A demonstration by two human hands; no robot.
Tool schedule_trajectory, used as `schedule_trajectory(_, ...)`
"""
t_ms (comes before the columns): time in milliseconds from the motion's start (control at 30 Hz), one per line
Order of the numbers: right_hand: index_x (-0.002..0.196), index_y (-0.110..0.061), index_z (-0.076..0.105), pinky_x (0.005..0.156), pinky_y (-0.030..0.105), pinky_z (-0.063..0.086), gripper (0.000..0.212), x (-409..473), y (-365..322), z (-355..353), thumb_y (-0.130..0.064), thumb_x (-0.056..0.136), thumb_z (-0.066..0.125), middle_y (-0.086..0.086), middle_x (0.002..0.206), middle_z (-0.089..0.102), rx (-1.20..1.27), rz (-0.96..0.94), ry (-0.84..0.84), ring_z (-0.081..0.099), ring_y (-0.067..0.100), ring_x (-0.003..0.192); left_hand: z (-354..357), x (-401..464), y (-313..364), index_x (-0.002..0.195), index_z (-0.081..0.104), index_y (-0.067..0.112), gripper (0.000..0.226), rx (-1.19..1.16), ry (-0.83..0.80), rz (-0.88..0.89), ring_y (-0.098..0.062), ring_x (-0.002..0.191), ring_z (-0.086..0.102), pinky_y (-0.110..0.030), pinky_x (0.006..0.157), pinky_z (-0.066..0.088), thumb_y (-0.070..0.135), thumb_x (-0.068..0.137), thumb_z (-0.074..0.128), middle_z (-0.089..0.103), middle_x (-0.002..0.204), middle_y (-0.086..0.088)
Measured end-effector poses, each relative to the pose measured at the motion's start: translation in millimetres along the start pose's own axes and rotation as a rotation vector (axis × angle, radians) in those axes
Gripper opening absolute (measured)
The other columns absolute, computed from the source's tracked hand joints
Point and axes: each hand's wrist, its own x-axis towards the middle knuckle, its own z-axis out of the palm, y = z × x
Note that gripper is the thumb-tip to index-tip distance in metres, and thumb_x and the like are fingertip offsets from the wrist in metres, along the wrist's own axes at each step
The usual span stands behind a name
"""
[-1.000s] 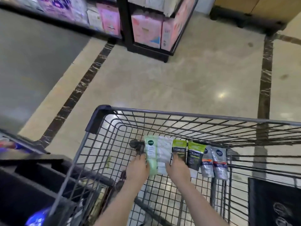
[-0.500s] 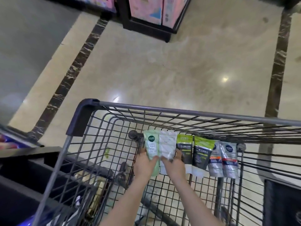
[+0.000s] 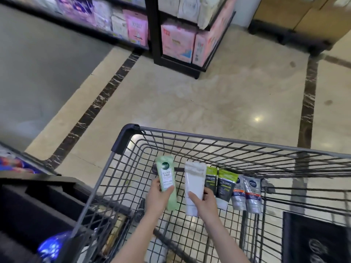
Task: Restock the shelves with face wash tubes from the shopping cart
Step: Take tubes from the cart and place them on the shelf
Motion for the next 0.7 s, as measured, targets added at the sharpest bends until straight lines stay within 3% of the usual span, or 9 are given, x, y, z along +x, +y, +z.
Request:
schedule_trajectory(167, 0.126, -0.019, 0.044, 0.082, 0.047, 0.055, 0.055, -49.2, -17.2, -7.6, -0.026, 0.08, 0.072, 0.004, 0.109, 0.063, 0.051, -0.094, -0.072, 0.064, 0.021, 0.093, -29.1, -53.6, 12.0, 0.117, 0.049, 0.013, 0.04, -0.124, 0.122, 0.056, -0.017, 0.085, 0.058, -0.027, 0.066, 0.043, 0.023, 0.083, 0.068, 0.062, 0.101, -0.002)
schedule_trajectory(333, 0.122, -0.025, 0.043, 0.088, 0.049, 0.053, 0.051, -105.0, -36.5, -15.8, -0.026, 0.08, 0.072, 0.003, 0.117, 0.06, 0.072, -0.245, -0.16, 0.063, 0.023, 0.101, -56.3, -123.6, 22.8, 0.12, 0.047, 0.013, 0.04, -0.326, 0.206, 0.105, -0.017, 0.09, 0.057, -0.029, 0.073, 0.049, 0.019, 0.085, 0.066, 0.059, 0.105, 0.0)
schedule_trajectory(400, 0.122, -0.023, 0.044, 0.083, 0.046, 0.055, 0.051, -128.7, -42.9, -19.6, -0.024, 0.08, 0.072, 0.005, 0.118, 0.059, 0.07, -0.318, -0.188, 0.062, 0.023, 0.1, -66.3, -151.6, 22.6, 0.123, 0.047, 0.014, 0.044, -0.4, 0.249, 0.14, -0.02, 0.095, 0.059, -0.038, 0.083, 0.052, 0.019, 0.084, 0.067, 0.062, 0.112, -0.003)
schedule_trajectory(467, 0.127, -0.021, 0.044, 0.069, 0.036, 0.055, 0.053, -155.0, -48.4, -23.7, -0.022, 0.081, 0.07, 0.007, 0.119, 0.06, 0.075, -0.383, -0.225, 0.063, 0.023, 0.099, -75.4, -182.5, 21.3, 0.126, 0.046, 0.017, 0.048, -0.482, 0.3, 0.171, -0.022, 0.099, 0.06, -0.043, 0.087, 0.052, 0.019, 0.084, 0.068, 0.062, 0.114, -0.004)
schedule_trajectory(567, 0.131, -0.019, 0.041, 0.057, 0.027, 0.049, 0.054, -197.6, -56.6, -30.0, -0.019, 0.084, 0.067, 0.009, 0.12, 0.059, 0.096, -0.444, -0.311, 0.063, 0.024, 0.095, -89.0, -227.9, 18.7, 0.129, 0.045, 0.018, 0.051, -0.577, 0.374, 0.236, -0.019, 0.099, 0.059, -0.038, 0.084, 0.05, 0.019, 0.084, 0.068, 0.061, 0.116, -0.003)
schedule_trajectory(700, 0.129, -0.017, 0.042, 0.056, 0.027, 0.051, 0.052, -252.1, -62.5, -35.2, -0.012, 0.084, 0.067, 0.011, 0.119, 0.058, 0.112, -0.512, -0.428, 0.064, 0.024, 0.091, -106.9, -282.6, 5.6, 0.118, 0.051, 0.021, 0.04, -0.65, 0.48, 0.318, -0.014, 0.093, 0.06, -0.034, 0.079, 0.05, 0.018, 0.082, 0.069, 0.064, 0.106, 0.002)
